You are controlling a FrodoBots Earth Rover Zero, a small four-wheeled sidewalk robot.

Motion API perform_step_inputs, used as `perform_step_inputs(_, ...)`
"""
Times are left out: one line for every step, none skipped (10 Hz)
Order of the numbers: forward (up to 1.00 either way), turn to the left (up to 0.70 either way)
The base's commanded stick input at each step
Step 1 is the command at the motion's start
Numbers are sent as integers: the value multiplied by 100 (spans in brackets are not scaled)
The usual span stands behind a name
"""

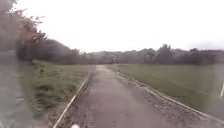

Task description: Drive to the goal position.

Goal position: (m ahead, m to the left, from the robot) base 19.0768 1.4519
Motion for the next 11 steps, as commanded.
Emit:
perform_step_inputs(70,14)
perform_step_inputs(70,14)
perform_step_inputs(70,11)
perform_step_inputs(70,6)
perform_step_inputs(70,0)
perform_step_inputs(70,0)
perform_step_inputs(70,0)
perform_step_inputs(70,0)
perform_step_inputs(70,0)
perform_step_inputs(70,0)
perform_step_inputs(70,0)
